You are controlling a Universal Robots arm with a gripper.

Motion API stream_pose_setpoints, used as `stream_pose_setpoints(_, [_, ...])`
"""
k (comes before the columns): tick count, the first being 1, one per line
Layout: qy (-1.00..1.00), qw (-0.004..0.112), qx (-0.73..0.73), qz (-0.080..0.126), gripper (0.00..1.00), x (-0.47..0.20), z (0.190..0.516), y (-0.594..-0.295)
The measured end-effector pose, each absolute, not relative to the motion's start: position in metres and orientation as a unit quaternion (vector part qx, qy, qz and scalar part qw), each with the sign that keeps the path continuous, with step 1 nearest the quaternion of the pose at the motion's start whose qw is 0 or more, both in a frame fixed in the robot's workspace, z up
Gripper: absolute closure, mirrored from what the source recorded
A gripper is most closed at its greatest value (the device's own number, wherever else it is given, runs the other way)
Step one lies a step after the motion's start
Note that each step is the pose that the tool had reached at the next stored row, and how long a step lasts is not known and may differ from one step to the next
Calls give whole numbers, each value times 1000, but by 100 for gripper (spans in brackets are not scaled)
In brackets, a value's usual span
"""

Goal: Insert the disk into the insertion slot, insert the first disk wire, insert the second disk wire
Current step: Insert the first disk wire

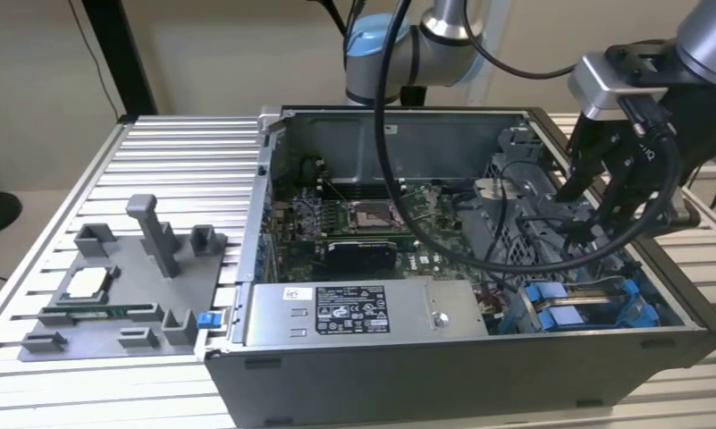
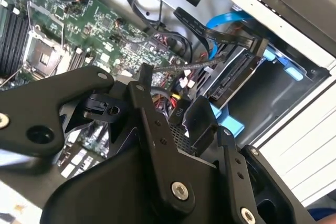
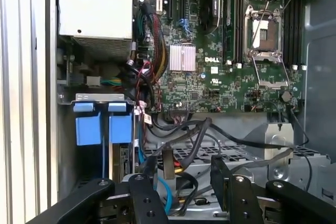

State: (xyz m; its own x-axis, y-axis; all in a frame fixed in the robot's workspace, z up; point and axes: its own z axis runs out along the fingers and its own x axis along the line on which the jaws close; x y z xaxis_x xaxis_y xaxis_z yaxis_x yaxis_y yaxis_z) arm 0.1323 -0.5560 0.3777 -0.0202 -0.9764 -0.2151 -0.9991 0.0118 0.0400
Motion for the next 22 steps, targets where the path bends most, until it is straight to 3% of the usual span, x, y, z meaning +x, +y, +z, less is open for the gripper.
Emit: stream_pose_setpoints(22, [708, 67, -697, 96, 0, 132, 366, -556])
